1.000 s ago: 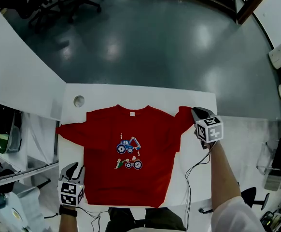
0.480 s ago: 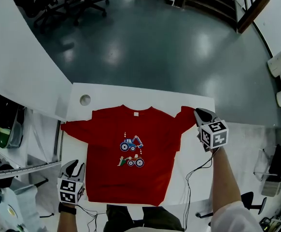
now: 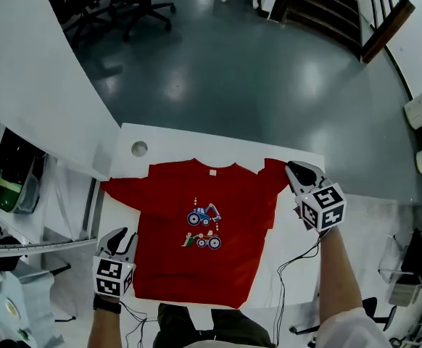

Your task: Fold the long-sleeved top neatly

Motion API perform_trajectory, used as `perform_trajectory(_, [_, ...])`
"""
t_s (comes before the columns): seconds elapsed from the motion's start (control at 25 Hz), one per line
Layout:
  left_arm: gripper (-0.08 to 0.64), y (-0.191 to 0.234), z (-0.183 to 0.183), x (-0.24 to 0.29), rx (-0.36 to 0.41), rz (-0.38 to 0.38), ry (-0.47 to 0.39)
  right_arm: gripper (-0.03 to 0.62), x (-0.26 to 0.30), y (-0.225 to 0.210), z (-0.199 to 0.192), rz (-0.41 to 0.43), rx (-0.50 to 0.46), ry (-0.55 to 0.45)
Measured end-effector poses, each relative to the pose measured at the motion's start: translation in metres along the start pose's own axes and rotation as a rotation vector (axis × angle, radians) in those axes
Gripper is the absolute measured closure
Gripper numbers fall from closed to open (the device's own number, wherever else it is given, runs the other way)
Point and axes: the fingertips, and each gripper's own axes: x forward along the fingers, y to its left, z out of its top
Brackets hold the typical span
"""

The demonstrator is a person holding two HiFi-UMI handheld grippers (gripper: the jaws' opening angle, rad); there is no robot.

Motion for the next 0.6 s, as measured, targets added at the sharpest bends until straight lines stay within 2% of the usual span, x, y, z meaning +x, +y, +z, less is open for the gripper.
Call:
perform_trajectory(0.24, [0.448, 0.003, 0.008, -0.005, -0.012, 0.009, -0.026, 0.558, 0.012, 0.047, 0.042, 0.122, -0.076, -0.059])
perform_trajectory(0.6, [0.448, 0.026, -0.008, -0.021, -0.06, 0.045, -0.028, 0.558, 0.046, 0.137, 0.079, 0.326, -0.201, -0.076])
